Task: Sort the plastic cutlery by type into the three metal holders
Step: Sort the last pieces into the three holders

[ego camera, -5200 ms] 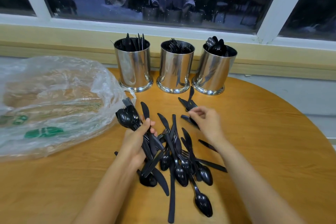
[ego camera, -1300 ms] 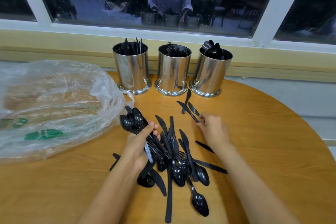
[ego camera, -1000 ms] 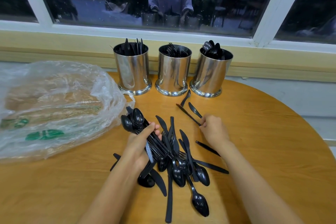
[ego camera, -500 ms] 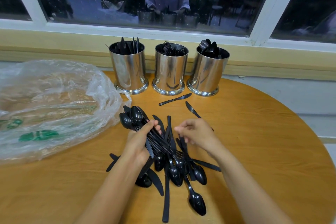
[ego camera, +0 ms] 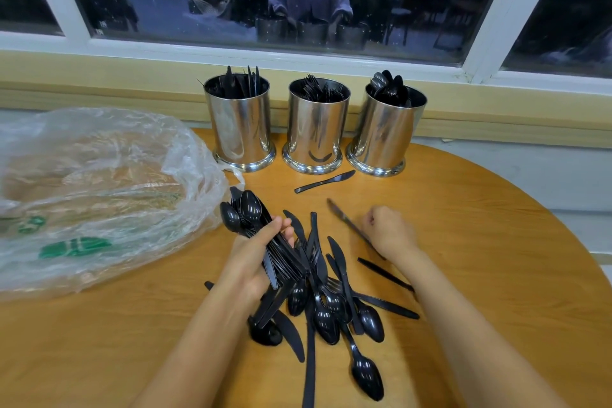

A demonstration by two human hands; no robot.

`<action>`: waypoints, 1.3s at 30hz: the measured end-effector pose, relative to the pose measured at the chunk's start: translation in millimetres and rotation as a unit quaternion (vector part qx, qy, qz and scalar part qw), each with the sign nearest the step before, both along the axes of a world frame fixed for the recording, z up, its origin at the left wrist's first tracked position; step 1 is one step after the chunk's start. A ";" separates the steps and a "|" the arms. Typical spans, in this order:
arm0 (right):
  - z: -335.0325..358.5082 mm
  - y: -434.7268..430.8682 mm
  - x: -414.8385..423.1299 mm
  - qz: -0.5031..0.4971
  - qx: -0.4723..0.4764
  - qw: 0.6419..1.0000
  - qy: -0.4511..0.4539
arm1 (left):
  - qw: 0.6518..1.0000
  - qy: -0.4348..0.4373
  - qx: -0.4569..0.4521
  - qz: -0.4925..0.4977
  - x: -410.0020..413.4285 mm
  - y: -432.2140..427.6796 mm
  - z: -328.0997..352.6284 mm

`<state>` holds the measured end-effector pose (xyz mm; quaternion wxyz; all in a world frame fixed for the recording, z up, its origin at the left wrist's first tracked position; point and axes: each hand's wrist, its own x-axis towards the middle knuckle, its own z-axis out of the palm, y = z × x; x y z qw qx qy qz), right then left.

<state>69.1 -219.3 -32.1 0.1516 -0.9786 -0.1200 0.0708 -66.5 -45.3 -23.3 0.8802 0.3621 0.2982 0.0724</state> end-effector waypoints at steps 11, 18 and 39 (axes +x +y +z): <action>1.0 12.2 -20.7 0.064 0.023 0.998 -0.009 | 1.000 0.017 -0.009 0.025 2.2 4.6 -3.7; -8.2 11.1 -20.6 0.051 0.021 0.998 -0.022 | 1.000 0.017 -0.013 0.023 3.6 3.9 -4.2; -20.3 -1.3 -5.6 0.141 -0.039 0.983 -0.108 | 0.999 0.019 -0.027 0.024 -0.2 0.9 -6.1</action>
